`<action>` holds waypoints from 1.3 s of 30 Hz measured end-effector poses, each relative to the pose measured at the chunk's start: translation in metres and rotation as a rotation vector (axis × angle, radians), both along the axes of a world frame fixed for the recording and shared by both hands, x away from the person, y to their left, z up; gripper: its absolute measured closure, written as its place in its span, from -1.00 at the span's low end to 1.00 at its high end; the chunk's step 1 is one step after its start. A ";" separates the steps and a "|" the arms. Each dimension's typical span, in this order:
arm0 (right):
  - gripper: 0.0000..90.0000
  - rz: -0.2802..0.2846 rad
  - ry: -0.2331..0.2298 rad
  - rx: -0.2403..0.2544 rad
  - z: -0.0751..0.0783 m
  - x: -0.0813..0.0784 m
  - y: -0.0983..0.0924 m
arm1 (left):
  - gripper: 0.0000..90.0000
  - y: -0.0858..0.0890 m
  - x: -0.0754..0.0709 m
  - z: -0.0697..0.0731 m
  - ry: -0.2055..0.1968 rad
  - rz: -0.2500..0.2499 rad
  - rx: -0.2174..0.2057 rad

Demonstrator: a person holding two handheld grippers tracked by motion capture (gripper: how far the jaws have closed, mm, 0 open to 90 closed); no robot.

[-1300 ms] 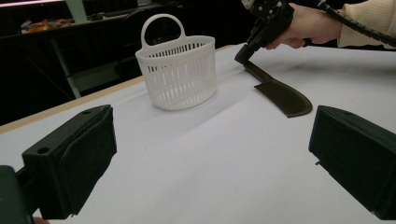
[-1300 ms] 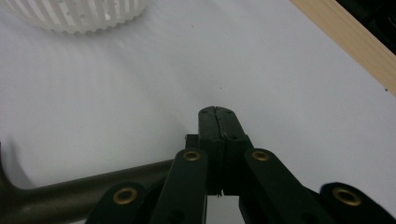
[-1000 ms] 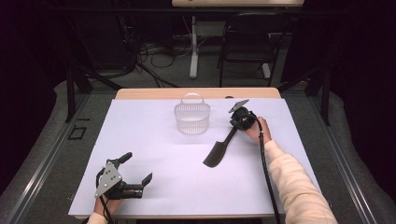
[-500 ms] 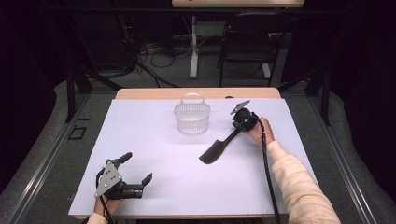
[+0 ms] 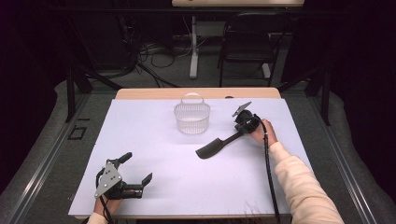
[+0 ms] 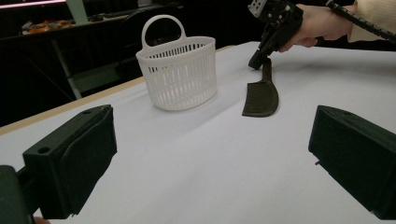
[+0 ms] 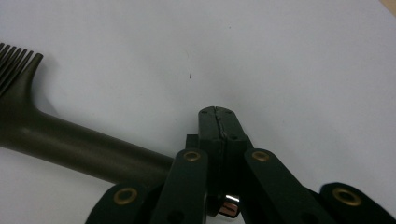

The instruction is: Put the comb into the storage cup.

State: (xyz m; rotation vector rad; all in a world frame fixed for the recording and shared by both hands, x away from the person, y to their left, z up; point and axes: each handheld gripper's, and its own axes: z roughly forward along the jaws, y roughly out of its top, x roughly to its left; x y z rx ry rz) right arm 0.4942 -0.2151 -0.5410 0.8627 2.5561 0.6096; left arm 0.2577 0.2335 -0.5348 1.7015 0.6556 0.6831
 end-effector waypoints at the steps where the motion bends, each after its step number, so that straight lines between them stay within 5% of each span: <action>1: 1.00 -0.004 0.003 0.002 0.000 0.000 0.000 | -0.98 0.000 0.000 0.000 -0.001 0.001 0.001; 39: 1.00 -0.009 0.012 0.007 0.000 -0.022 -0.013 | -0.99 0.000 0.000 0.000 0.000 -0.002 0.002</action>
